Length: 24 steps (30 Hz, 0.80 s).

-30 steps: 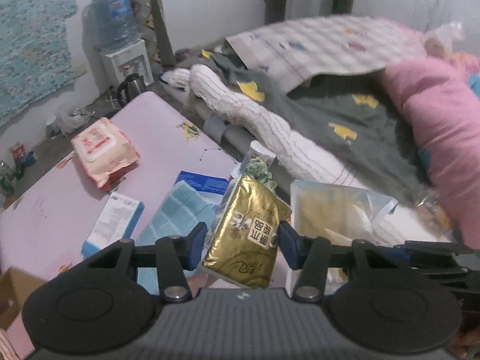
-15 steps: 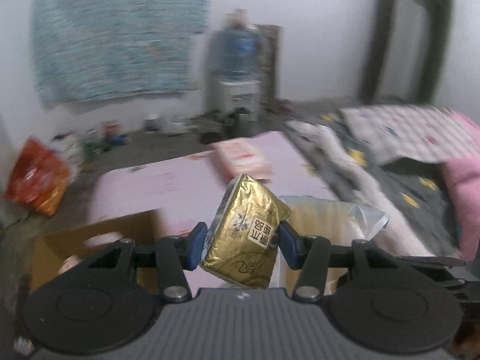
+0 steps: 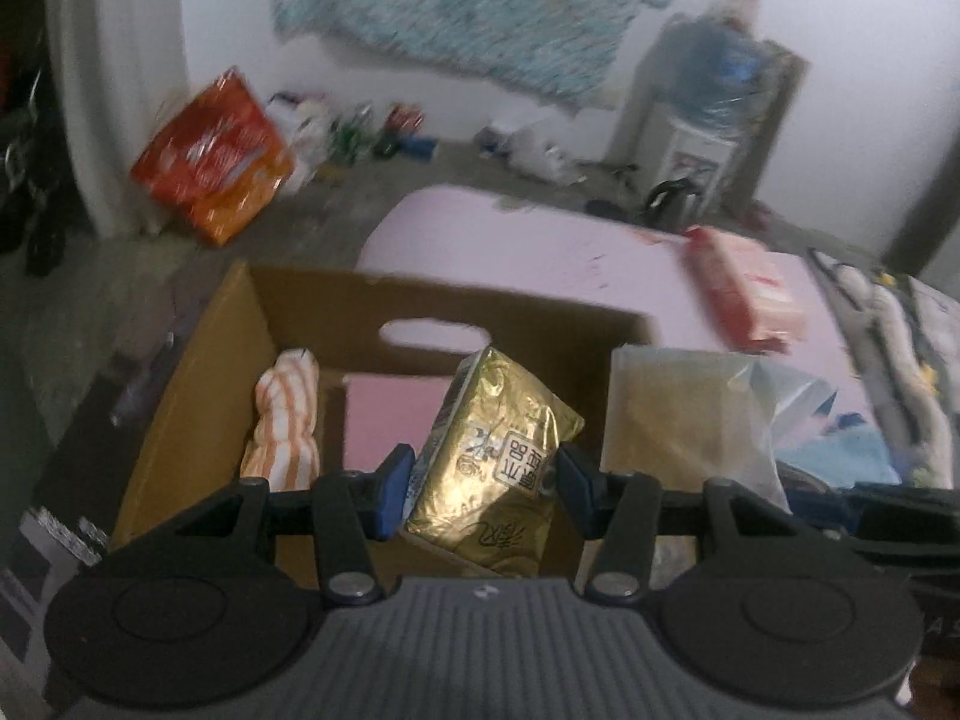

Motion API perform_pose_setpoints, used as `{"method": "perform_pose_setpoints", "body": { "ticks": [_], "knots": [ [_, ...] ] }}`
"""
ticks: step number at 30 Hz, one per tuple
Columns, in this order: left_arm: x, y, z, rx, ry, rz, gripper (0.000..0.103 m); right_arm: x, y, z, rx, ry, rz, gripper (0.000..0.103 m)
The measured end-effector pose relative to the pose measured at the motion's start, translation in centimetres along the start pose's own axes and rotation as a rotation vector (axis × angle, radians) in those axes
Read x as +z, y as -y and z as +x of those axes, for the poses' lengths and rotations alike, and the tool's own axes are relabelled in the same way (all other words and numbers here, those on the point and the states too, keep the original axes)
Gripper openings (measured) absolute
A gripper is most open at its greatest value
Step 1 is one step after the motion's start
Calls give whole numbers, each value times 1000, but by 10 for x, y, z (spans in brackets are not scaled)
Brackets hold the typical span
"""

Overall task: Organize soft objects
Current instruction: 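Carry the gold packet and swab bag into the box and release both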

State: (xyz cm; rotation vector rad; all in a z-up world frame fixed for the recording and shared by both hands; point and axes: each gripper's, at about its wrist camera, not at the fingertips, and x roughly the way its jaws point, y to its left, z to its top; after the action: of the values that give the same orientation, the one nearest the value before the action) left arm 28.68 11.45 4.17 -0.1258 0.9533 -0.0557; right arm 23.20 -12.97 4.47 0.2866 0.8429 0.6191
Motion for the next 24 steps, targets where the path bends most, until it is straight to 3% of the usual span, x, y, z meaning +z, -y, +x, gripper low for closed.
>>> {"method": "perform_pose_setpoints", "body": {
  "ticks": [7,14,19,24],
  "knots": [
    [-1,-24,41,22,-44,-55,52,31,-29,87,-178,-111,-142,26],
    [-6,-36,64,34,-85,-78,52,40,-49,143,-313,-134,-312,28],
    [-9,-41,67,41,-94,-89,52,42,-42,144,-316,-122,-294,28],
    [-11,-49,49,82,-97,-64,52,37,-27,94,-231,-57,-230,28]
  ]
}}
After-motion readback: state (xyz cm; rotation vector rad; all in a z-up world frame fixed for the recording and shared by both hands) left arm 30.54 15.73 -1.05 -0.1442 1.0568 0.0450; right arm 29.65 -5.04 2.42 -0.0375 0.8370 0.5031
